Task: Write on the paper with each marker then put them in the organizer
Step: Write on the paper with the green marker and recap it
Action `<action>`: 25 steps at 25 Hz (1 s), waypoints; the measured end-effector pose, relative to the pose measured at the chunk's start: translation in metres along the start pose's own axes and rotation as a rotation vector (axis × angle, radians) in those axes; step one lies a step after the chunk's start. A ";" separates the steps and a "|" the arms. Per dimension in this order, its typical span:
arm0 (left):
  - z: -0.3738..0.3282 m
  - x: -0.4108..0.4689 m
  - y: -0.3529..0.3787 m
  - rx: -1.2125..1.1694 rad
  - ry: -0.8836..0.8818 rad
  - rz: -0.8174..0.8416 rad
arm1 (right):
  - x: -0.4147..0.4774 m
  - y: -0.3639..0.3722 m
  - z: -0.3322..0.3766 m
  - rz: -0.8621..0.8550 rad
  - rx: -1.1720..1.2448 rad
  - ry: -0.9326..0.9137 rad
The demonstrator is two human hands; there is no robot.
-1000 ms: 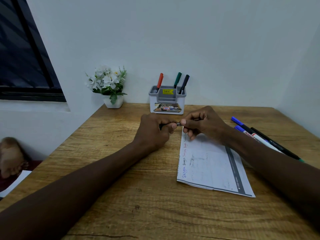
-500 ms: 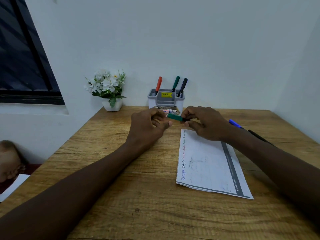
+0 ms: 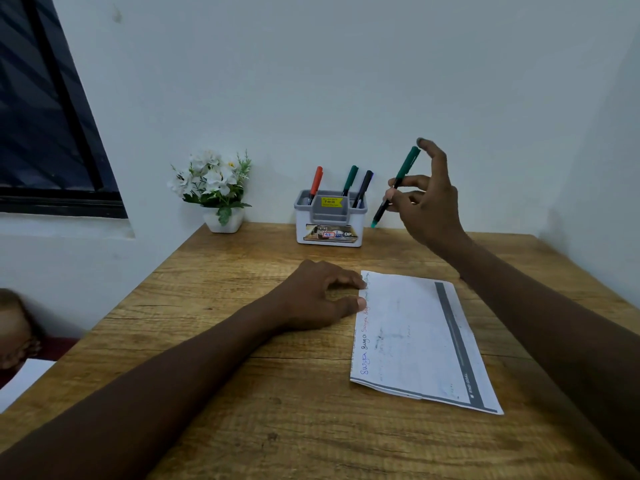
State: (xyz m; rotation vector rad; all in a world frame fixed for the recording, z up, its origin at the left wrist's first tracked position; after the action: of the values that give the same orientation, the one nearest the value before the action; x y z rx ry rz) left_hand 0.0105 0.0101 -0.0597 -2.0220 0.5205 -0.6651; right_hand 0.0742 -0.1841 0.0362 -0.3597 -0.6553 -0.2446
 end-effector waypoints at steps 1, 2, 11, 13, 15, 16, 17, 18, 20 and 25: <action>0.000 0.000 0.000 -0.006 0.005 -0.004 | 0.006 0.002 0.001 -0.026 0.017 0.013; -0.001 0.000 0.000 -0.012 0.007 -0.006 | 0.012 0.005 0.001 -0.045 0.030 0.026; -0.002 -0.002 -0.002 -0.049 -0.019 0.008 | 0.053 0.035 -0.009 -0.186 -0.011 0.031; -0.004 -0.002 -0.002 -0.052 -0.022 0.009 | 0.056 0.042 -0.009 -0.197 -0.023 0.027; -0.005 -0.001 -0.002 -0.045 -0.023 0.010 | 0.060 0.048 -0.011 -0.213 -0.013 0.038; -0.005 -0.001 -0.002 -0.046 -0.024 0.010 | 0.061 0.051 -0.011 -0.215 -0.010 0.043; -0.005 -0.001 -0.002 -0.054 -0.027 0.011 | 0.062 0.055 -0.012 -0.212 -0.014 0.048; -0.005 -0.001 -0.002 -0.063 -0.029 0.012 | 0.063 0.058 -0.013 -0.204 -0.019 0.054; -0.004 -0.001 -0.002 -0.066 -0.027 0.014 | 0.066 0.065 -0.016 -0.171 -0.035 0.074; -0.003 0.000 -0.001 -0.046 -0.023 0.014 | 0.071 0.079 -0.028 -0.071 -0.159 0.114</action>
State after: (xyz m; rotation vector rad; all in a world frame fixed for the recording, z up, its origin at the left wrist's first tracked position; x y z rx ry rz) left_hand 0.0090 0.0088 -0.0574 -2.0650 0.5402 -0.6253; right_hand 0.1702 -0.1313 0.0408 -0.4718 -0.5387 -0.3837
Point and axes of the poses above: each hand's wrist, its own x-axis towards the middle knuckle, its own y-axis out of the palm, z = x × y, the point moved 7 cm from there along x, towards the middle knuckle, and after that the axes turned 6 degrees about y, right-handed, at the moved point
